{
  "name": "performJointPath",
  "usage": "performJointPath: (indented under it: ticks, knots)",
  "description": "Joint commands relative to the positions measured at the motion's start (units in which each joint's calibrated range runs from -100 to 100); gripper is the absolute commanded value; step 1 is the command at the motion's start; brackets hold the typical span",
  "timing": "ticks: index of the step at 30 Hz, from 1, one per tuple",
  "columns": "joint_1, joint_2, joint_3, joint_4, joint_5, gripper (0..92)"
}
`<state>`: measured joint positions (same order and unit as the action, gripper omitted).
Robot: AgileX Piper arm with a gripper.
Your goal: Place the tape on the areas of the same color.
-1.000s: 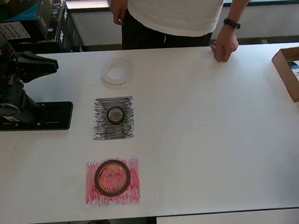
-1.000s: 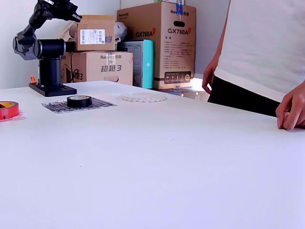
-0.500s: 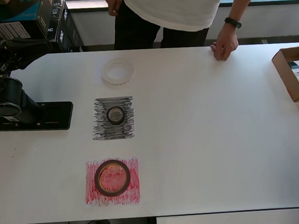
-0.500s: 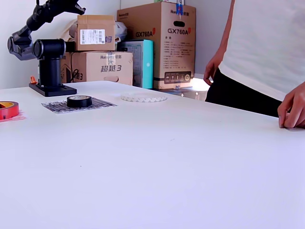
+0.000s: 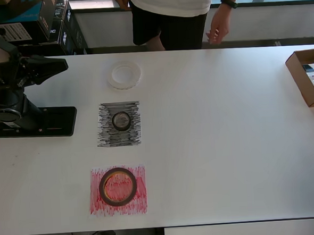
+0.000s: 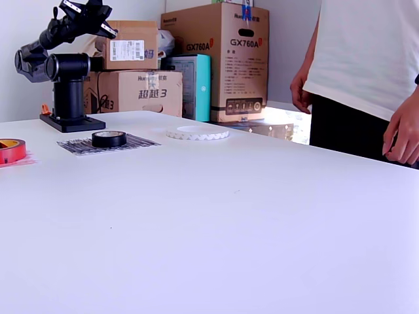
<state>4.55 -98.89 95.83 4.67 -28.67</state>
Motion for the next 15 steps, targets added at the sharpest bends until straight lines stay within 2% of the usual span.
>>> performJointPath:
  ticks: [1, 5, 15]
  knots:
    - [-0.2, -0.5, 1.4, -0.6, -1.4, 0.0]
    - [-0.3, -0.5, 3.4, -0.6, -3.6, 0.0]
    - [-0.3, -0.5, 3.5, 2.4, -3.5, 0.0]
